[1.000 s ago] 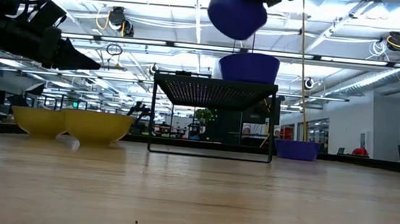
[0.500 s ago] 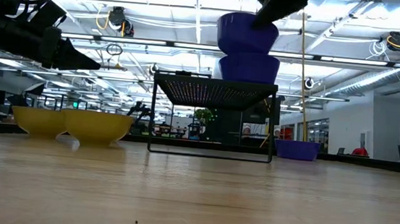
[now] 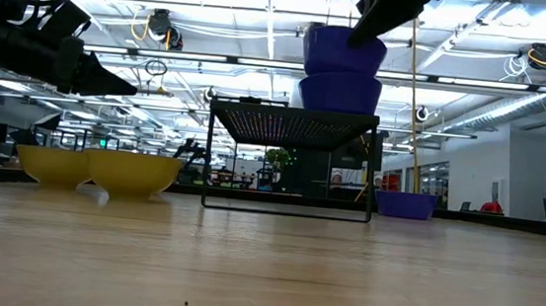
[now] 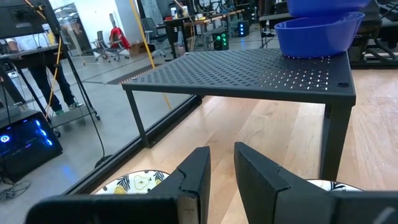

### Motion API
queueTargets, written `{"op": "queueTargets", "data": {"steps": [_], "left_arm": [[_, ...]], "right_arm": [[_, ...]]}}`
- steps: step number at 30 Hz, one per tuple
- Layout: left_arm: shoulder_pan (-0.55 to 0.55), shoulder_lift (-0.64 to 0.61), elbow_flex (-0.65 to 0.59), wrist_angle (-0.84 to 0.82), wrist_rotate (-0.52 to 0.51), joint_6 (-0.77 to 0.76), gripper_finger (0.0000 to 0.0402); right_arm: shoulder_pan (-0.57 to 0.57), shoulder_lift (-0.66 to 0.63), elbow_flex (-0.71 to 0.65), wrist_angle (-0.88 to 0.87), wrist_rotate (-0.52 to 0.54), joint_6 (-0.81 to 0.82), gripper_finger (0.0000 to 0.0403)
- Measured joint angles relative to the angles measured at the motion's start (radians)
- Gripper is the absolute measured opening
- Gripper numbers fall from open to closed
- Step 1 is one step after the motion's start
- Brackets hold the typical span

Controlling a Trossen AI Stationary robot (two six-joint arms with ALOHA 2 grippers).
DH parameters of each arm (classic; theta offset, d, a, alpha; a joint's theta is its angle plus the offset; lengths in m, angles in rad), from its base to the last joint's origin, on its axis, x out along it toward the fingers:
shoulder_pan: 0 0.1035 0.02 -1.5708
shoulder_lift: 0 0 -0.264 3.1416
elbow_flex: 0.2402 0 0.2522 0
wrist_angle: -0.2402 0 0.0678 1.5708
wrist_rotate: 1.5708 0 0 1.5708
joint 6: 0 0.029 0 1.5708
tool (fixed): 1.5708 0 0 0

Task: Pick & Place Mini bowls
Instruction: Stack the bottom blue bowl on the blue bowl on the shelf

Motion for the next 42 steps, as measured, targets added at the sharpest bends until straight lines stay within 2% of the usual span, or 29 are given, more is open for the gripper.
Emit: {"op": "queueTargets", "data": {"steps": [19, 42], "left_arm": [[0.000, 0.000, 0.000, 0.000, 0.000, 0.000, 0.0077], [0.000, 0.000, 0.000, 0.000, 0.000, 0.000, 0.0077]], "right_arm": [[-0.004, 0.000, -0.001, -0.024, -0.002, 0.018, 0.0001], [-0.004, 0.000, -0.002, 0.014, 0.001, 0.018, 0.0062]]}}
